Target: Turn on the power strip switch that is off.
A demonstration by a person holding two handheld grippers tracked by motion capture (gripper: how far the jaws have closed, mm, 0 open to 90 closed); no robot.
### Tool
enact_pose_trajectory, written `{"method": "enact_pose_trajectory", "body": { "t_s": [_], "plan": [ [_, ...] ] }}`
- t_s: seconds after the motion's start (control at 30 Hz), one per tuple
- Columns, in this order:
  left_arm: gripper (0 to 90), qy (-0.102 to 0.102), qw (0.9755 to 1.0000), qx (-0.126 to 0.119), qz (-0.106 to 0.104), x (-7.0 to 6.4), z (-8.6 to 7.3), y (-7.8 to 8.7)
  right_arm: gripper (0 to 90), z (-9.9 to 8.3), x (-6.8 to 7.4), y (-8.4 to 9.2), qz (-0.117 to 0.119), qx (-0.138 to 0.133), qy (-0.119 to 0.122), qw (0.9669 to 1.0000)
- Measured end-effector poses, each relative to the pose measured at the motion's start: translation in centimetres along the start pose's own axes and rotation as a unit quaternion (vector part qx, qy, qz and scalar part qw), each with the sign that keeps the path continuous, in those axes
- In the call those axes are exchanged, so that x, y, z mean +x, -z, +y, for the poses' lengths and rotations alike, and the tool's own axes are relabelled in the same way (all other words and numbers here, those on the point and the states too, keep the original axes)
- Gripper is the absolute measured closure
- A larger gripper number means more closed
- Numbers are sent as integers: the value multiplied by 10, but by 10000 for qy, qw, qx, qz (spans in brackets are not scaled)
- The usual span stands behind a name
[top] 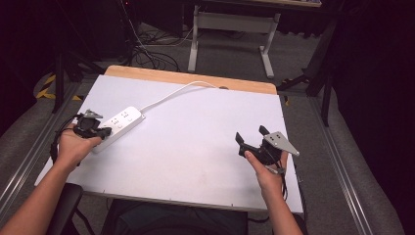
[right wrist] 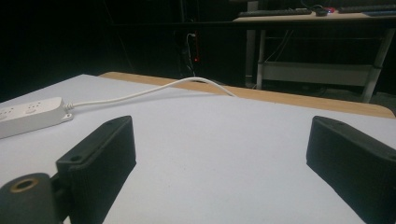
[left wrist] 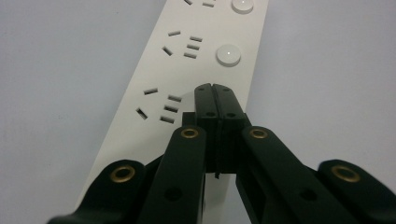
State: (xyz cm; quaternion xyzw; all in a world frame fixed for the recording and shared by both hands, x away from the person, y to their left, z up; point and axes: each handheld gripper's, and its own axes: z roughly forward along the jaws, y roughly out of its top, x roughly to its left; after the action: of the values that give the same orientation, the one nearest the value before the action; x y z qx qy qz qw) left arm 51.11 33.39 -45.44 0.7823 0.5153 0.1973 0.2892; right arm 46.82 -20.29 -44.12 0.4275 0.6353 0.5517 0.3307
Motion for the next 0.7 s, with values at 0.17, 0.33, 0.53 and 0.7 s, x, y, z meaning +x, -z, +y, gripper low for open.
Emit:
{"method": "enact_pose_trajectory", "body": {
  "t_s": [0.17, 0.33, 0.53, 0.7],
  "plan": [
    [900, -16, 10000, 8, -23, 1, 0, 0, 87, 0, 0, 0, 4, 5, -6, 10000],
    [900, -49, 10000, -6, -21, 0, 0, 0, 87, 0, 0, -1, 3, 14, -11, 10000],
    [900, -50, 10000, -14, -18, 0, 0, 0, 87, -1, 0, -1, 4, 29, -10, 10000],
    [900, -98, 10000, -10, -3, 1, 0, 0, 87, -1, 0, -1, 14, 38, -9, 10000]
  ]
}}
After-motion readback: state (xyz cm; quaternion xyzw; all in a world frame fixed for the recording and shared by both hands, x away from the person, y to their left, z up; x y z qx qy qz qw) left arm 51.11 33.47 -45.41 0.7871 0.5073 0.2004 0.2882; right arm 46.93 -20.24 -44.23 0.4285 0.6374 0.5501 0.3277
